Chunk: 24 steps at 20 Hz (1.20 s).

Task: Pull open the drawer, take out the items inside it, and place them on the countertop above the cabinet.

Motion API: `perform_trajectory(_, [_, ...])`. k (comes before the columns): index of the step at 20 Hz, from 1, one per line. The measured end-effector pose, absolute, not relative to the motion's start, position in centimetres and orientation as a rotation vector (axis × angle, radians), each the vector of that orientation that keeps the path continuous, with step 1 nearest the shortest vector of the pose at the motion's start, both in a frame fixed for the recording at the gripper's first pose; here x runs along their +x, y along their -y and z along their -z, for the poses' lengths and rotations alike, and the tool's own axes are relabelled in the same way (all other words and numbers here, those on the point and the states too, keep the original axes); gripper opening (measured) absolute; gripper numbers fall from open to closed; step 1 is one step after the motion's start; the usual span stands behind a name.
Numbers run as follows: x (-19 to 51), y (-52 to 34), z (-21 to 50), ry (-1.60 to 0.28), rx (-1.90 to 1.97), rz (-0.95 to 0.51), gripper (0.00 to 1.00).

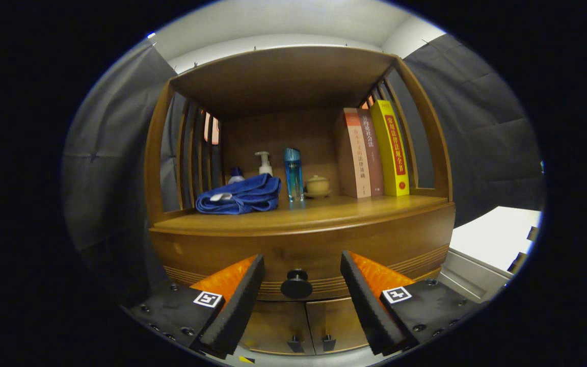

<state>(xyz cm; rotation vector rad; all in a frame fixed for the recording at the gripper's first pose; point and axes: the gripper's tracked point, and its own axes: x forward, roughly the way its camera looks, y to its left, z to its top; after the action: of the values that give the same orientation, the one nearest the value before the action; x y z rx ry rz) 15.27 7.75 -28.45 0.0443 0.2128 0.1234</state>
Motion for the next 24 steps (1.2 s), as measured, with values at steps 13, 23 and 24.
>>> perform_trajectory(13, [17.6,-9.3,34.0,-0.277,-0.042,-0.136,0.51])
perform_trajectory(23, [15.9,-8.6,32.8,-0.295,0.025,-0.111,0.38])
perform_trajectory(24, [15.1,-8.5,32.6,-0.311,0.042,-0.106,0.38])
